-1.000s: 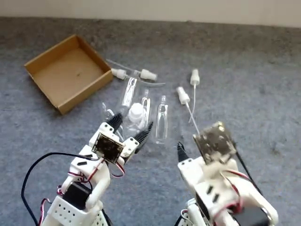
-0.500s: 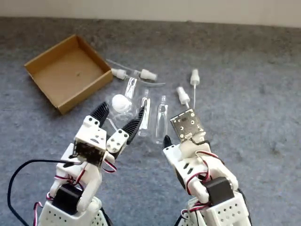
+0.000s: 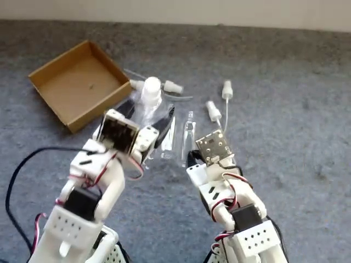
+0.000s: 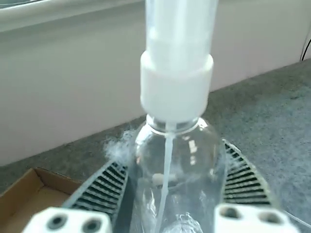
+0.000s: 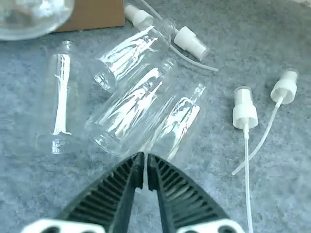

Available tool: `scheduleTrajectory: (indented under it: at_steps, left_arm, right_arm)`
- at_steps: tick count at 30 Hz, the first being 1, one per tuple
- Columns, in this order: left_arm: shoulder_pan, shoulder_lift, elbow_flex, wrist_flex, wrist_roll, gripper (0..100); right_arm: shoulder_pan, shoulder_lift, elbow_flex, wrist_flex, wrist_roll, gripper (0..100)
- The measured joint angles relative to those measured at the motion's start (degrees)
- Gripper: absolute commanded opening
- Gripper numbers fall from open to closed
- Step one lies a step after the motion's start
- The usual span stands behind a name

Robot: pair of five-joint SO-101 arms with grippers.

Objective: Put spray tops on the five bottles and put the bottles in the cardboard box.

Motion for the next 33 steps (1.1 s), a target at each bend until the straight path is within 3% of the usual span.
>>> scheduleTrajectory:
  at_steps: [13,24,28,33]
  left_arm:
    - [0.1,27.3,-1.9,-24.4,0.0,7]
    - [4.2,44.3,-2.0,-42.2,0.0,7]
    - [4.2,46.1,-2.0,-45.8,0.3,7]
    - [4.7,46.3,-2.0,-46.2,9.8,7]
  right_arm:
    - [1.5,0.0,5.5,-4.7,0.0,0.5]
    - [-1.9,0.0,11.3,-28.0,-0.1,0.5]
    - [-2.5,0.1,11.3,-30.9,-0.1,0.5]
    - [-2.7,0.1,11.3,-31.6,-0.1,0.5]
